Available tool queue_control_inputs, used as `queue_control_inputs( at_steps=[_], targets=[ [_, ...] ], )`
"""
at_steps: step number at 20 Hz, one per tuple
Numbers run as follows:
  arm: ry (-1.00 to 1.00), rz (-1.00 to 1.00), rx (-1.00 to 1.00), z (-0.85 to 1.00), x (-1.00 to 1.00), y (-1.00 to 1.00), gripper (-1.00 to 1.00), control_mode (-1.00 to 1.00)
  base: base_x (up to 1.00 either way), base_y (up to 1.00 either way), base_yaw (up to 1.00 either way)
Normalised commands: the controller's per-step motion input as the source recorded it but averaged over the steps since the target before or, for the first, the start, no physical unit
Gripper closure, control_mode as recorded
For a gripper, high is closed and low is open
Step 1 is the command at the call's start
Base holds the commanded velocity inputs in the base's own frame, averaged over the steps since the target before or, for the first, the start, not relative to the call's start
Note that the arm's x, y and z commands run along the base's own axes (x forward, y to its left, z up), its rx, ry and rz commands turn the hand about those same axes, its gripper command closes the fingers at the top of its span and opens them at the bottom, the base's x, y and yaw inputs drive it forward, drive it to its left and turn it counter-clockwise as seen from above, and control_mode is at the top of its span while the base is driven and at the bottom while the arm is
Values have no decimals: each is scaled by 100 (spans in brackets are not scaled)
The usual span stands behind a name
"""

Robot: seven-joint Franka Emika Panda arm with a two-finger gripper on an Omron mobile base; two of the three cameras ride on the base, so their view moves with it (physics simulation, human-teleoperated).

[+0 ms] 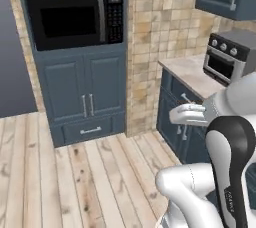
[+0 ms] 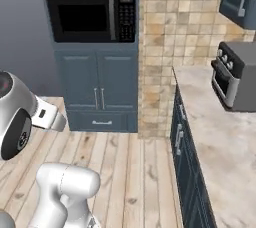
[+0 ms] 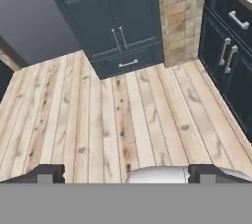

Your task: Pick the egg and butter from the fridge and place them by the bowl for mixing.

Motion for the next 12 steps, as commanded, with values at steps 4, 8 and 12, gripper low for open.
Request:
queue_control_inputs(
  at_steps=[4,8,12],
  targets=[
    [0,0,0,0,0,0,-100,100,10,27,80],
    [0,0,0,0,0,0,-100,100,92,60,41],
    [0,0,0,0,0,0,-100,100,100,76,27]
  ],
)
